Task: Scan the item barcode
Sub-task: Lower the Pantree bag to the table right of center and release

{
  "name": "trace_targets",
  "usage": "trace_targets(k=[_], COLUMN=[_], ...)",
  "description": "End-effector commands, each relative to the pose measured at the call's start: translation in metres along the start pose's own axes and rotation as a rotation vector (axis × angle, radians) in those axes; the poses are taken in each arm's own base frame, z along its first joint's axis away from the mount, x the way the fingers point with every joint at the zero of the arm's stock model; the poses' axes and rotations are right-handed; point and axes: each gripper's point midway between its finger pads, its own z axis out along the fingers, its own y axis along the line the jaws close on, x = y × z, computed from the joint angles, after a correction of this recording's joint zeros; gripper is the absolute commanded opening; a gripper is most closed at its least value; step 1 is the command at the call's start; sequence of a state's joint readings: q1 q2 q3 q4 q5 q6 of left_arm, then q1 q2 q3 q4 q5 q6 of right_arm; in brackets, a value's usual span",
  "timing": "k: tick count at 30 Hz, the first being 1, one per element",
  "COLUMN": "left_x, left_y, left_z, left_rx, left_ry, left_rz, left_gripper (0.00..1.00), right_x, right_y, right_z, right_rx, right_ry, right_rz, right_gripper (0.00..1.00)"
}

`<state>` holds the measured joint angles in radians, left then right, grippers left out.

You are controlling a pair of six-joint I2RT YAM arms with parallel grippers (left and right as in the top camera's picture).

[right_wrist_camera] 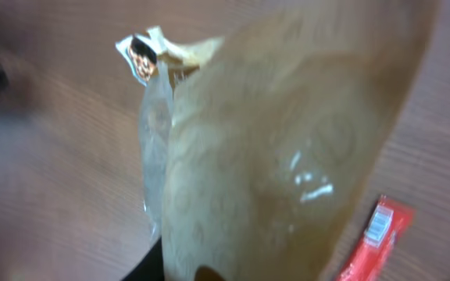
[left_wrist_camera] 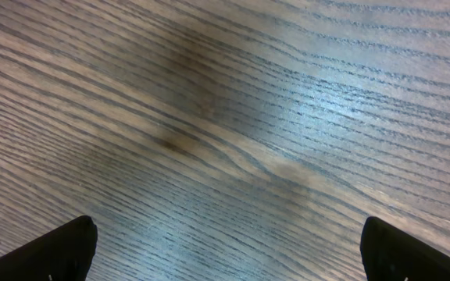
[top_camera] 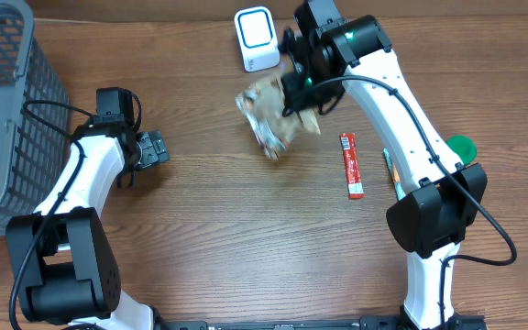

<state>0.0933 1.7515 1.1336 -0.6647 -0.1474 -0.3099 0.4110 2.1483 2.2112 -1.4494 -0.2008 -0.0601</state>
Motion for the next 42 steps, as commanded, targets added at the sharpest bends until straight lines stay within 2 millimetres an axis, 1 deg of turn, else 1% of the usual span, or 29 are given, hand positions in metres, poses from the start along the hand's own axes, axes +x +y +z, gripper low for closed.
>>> trace_targets(k=[1, 4, 7, 12, 16, 17, 18, 20, 21, 22, 23, 24, 25, 26, 28, 30, 32, 36, 37, 39, 42], left_x=[-0.007, -0.007, -0.007, -0.007, -0.007, -0.007, -0.007, -0.007, -0.007, -0.007, -0.007, -0.007, -0.007, -0.007, -0.007, -0.007, -0.007, -0.007, -0.007, -0.007, -0.007], left_y=[-0.001, -0.001, -0.001, -0.001, -0.001, -0.001, -0.001, -0.001, -0.001, -0.001, -0.001, -0.001, -0.001, -0.001, -0.001, -0.001, -0.001, -0.001, -0.001, -0.001, -0.001], left_z=[-0.005, -0.005, -0.005, -0.005, -0.005, -0.005, -0.005, -0.005, -0.005, -0.005, -0.005, -0.005, -0.005, -0.005, -0.005, -0.005, -0.005, -0.005, -0.005, -0.005, -0.005], left_rx=[-0.002, -0.002, -0.002, -0.002, -0.002, -0.001, -0.002, -0.001, -0.001, -0.002, -0.002, -0.002, -0.001, -0.002, -0.002, -0.001, -0.002, -0.002, -0.002, -0.001, -0.002], left_ry=[-0.023, -0.022, -0.023, -0.023, -0.023, -0.022, -0.023, -0.023, -0.022, -0.023, -0.022, -0.022, -0.023, -0.023, -0.023, -0.023, -0.023, -0.022, -0.023, -0.023, -0.023], left_rz=[0.019, 0.019, 0.019, 0.019, 0.019, 0.019, 0.019, 0.019, 0.019, 0.019, 0.019, 0.019, 0.019, 0.019, 0.019, 0.019, 0.019, 0.019, 0.019, 0.019, 0.019], left_gripper=[1.0, 1.0, 0.99, 1.0, 1.0, 0.99, 1.0, 1.0, 1.0, 1.0, 0.99, 0.99, 0.99, 0.99, 1.0, 0.99, 1.0, 1.0, 1.0, 0.99, 1.0], right_x=[0.027, 0.059, 0.08, 0.103, 0.117, 0.119, 0.12, 0.119, 0.117, 0.115, 0.114, 0.112, 0.11, 0.107, 0.102, 0.095, 0.086, 0.072, 0.067, 0.061, 0.055], right_y=[-0.001, -0.009, -0.024, -0.049, -0.075, -0.08, -0.084, -0.09, -0.093, -0.098, -0.102, -0.106, -0.11, -0.114, -0.115, -0.116, -0.116, -0.11, -0.109, -0.102, -0.08], right_z=[0.009, 0.019, 0.034, 0.068, 0.089, 0.092, 0.094, 0.095, 0.095, 0.093, 0.091, 0.09, 0.088, 0.087, 0.087, 0.09, 0.092, 0.099, 0.1, 0.105, 0.114], right_rx=[-0.029, -0.009, 0.051, 0.139, 0.255, 0.28, 0.299, 0.334, 0.35, 0.381, 0.41, 0.436, 0.465, 0.487, 0.498, 0.508, 0.52, 0.495, 0.487, 0.444, 0.311], right_ry=[0.11, 0.244, 0.33, 0.4, 0.43, 0.432, 0.432, 0.426, 0.422, 0.418, 0.415, 0.413, 0.406, 0.4, 0.38, 0.339, 0.277, 0.18, 0.148, 0.108, 0.081], right_rz=[-0.095, -0.121, -0.113, -0.119, -0.138, -0.139, -0.143, -0.151, -0.154, -0.159, -0.165, -0.169, -0.171, -0.174, -0.173, -0.133, -0.052, 0.087, 0.135, 0.206, 0.294], right_gripper=[0.07, 0.04, 0.04, 0.04, 0.04, 0.08, 0.09, 0.1, 0.14, 0.21, 0.31, 0.49, 0.64, 0.75, 0.79, 0.79, 0.79, 0.79, 0.77, 0.74, 0.71])
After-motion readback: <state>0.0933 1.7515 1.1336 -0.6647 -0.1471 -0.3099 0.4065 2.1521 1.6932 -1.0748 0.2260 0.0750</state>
